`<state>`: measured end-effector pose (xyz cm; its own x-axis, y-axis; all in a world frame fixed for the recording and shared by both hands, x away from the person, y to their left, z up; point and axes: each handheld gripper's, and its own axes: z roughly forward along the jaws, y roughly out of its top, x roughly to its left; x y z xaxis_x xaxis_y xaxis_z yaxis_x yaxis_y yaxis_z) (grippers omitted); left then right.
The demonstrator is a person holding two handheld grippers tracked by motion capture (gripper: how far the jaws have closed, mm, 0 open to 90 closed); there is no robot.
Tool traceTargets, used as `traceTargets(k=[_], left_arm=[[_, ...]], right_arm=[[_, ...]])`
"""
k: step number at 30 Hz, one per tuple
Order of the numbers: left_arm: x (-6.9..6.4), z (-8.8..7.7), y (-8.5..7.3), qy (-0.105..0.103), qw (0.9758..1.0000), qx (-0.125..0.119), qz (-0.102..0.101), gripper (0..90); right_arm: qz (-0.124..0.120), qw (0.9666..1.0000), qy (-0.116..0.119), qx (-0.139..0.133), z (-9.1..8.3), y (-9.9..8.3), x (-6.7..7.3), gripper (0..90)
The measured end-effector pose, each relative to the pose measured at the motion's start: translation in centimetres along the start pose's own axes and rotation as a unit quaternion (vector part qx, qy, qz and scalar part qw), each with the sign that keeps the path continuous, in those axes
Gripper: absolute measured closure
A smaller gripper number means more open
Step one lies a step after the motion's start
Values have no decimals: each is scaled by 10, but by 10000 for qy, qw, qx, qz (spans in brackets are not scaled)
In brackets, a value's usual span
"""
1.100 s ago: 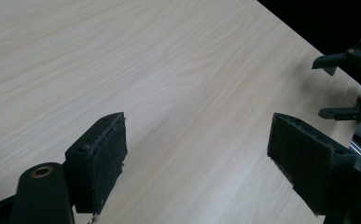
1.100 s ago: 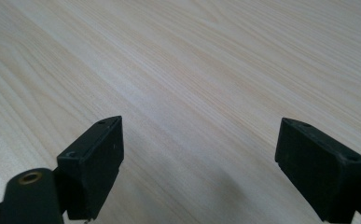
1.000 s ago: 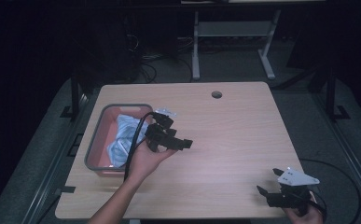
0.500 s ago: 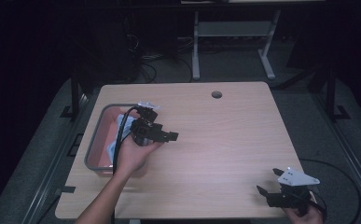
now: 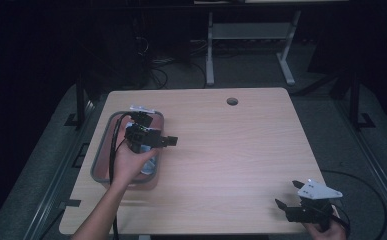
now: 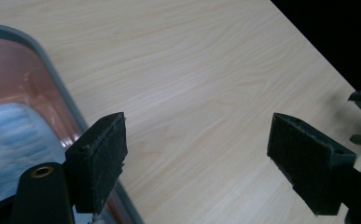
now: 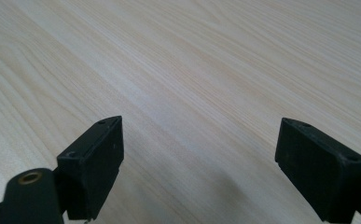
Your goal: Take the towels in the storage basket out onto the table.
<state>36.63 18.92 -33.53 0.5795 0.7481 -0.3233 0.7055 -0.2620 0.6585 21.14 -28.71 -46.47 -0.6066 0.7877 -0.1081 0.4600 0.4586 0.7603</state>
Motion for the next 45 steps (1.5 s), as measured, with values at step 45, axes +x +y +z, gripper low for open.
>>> traceTargets(k=[45], left_arm=[[83,-20,-47,1205,9880,263,-934,224]], right_arm=[[-10,10000,47,40,2,1,4,148]])
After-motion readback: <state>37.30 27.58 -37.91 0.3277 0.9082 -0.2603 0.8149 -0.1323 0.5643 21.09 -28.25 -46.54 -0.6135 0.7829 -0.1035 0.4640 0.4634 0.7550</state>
